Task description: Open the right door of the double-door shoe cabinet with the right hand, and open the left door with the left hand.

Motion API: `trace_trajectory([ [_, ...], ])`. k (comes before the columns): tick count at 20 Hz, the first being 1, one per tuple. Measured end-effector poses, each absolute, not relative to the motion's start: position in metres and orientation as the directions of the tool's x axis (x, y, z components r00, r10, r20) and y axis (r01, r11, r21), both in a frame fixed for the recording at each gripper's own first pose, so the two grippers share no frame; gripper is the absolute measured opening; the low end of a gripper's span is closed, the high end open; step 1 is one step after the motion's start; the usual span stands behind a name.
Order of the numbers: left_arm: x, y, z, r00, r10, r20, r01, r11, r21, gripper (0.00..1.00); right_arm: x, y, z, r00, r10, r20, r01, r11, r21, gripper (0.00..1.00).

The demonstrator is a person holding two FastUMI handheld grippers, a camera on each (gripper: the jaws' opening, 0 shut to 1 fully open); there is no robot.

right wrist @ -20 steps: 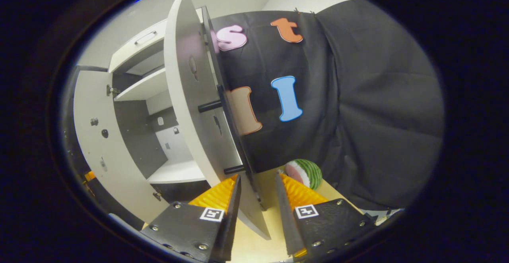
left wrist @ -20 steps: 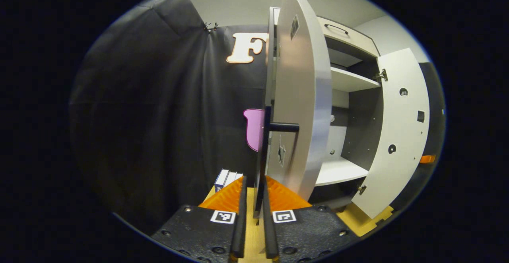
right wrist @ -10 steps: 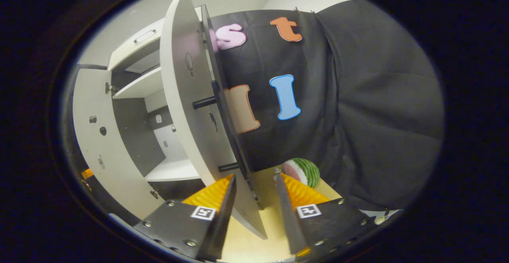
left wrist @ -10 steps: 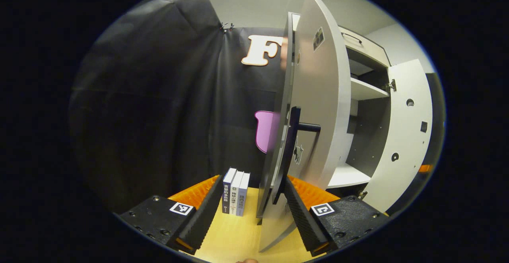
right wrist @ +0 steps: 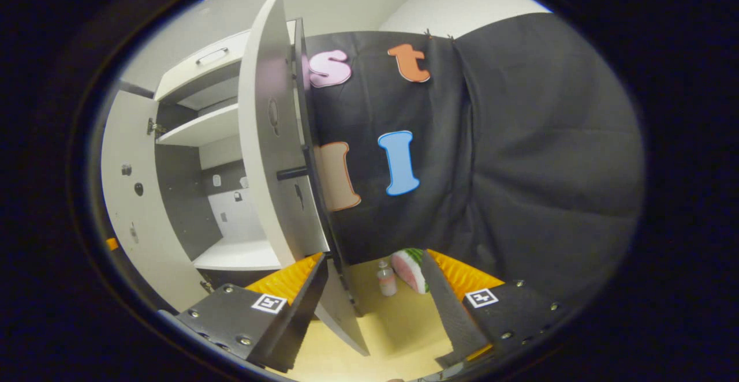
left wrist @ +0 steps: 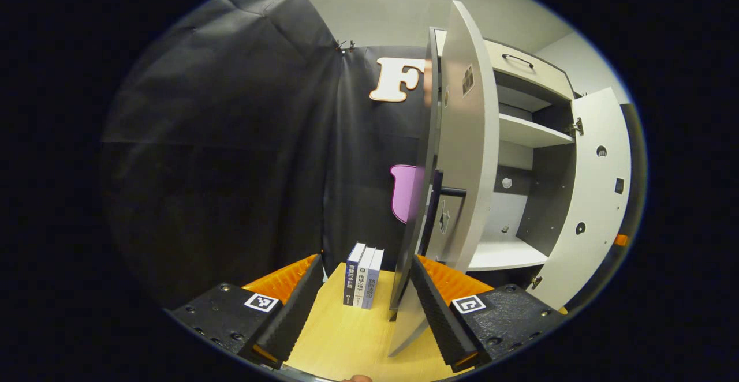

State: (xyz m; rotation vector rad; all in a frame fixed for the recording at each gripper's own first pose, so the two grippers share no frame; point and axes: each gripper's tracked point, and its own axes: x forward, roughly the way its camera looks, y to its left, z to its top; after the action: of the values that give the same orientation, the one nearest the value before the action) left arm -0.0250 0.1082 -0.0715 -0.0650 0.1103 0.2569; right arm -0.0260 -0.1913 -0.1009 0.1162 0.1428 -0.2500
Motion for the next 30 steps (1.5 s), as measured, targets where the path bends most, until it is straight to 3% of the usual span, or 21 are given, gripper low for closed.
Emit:
trace_trajectory([
  [1,-0.029,0.103,-0.067,0.962,0.247,-0.115,-0.253,0.967,-0.04,0.94,-0.031,-0.187,-0.096,0.96,-0.239,-0.148,0.253,0.964,0.086,0.89],
  [2,-0.031,0.096,-0.062,0.963,0.245,-0.112,-0.249,0.968,-0.022,0.94,-0.036,-0.182,-0.09,0.961,-0.237,-0.143,0.249,0.965,0.076,0.97],
  [7,-0.028,0.041,-0.02,0.981,0.176,-0.083,-0.174,0.984,0.026,0.93,-0.051,-0.134,-0.052,0.975,-0.193,-0.113,0.196,0.98,0.023,0.97],
  [13,0.006,-0.037,0.019,1.0,0.029,-0.006,-0.029,0.999,0.029,0.93,-0.042,-0.034,-0.004,0.998,0.007,-0.054,-0.002,0.997,0.08,0.96],
  [14,0.013,-0.053,0.025,1.0,-0.006,0.011,0.006,0.999,0.037,0.93,-0.038,-0.021,0.004,0.999,0.029,-0.038,-0.026,0.995,0.091,1.0],
  [17,0.029,-0.099,0.038,0.994,-0.101,0.038,0.099,0.994,0.043,0.93,-0.026,0.012,0.021,0.996,0.088,-0.009,-0.086,0.99,0.11,0.96],
  [18,0.032,-0.115,0.038,0.99,-0.135,0.04,0.134,0.99,0.042,0.89,-0.022,0.019,0.025,0.995,0.1,-0.002,-0.099,0.989,0.111,0.97],
  [24,0.049,-0.164,0.037,0.975,-0.216,0.053,0.215,0.976,0.03,0.93,-0.004,0.039,0.026,0.993,0.112,-0.019,-0.109,0.986,0.122,0.96],
  [25,0.051,-0.168,0.036,0.974,-0.22,0.053,0.219,0.975,0.028,0.89,-0.002,0.04,0.025,0.994,0.11,-0.02,-0.107,0.987,0.118,0.96],
  [26,0.053,-0.17,0.035,0.973,-0.223,0.054,0.222,0.975,0.029,0.93,-0.001,0.041,0.024,0.994,0.108,-0.021,-0.105,0.988,0.111,0.96],
  [30,0.061,-0.172,0.03,0.974,-0.219,0.051,0.215,0.975,0.062,0.93,0.003,0.048,0.021,0.994,0.111,-0.026,-0.108,0.991,0.082,0.96],
])
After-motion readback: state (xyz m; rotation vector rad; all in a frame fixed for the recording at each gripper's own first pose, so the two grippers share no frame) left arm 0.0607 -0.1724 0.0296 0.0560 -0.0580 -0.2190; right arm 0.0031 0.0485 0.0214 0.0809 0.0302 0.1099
